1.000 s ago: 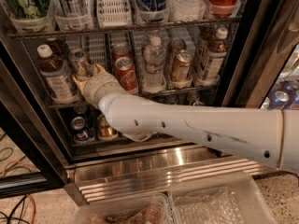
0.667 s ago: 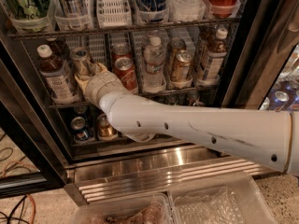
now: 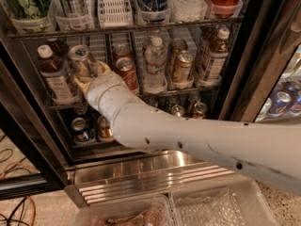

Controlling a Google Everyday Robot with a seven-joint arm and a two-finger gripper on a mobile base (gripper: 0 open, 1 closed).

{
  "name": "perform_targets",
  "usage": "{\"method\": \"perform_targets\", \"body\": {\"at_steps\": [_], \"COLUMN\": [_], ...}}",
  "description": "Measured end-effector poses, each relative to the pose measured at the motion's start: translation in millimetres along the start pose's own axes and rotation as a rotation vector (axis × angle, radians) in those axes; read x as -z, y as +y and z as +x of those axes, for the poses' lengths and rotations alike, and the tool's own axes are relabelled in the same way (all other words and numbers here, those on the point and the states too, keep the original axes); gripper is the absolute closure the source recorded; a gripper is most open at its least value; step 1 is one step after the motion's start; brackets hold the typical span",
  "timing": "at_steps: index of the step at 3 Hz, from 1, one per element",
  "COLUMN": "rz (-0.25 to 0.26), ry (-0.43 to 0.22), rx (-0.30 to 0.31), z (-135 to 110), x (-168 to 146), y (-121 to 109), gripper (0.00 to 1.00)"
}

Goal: Pick redbull can from middle shelf of fridge

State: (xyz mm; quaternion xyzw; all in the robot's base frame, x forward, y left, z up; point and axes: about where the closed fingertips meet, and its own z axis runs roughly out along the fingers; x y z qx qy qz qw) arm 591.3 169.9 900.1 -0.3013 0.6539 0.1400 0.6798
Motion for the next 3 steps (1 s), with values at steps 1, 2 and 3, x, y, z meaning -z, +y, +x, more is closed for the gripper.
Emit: {"method": "perform_targets", "body": {"at_steps": [1,2,3], "rz": [0.007,0.021,-0.020], "ry": [0.035,0.071,0.083], "rx": [-0.002,-0.034,-0.081], "z": [-1,6,11], "x": [33,59,70], "y": [5,13,33], "gripper": [1.00,1.00,1.00]}}
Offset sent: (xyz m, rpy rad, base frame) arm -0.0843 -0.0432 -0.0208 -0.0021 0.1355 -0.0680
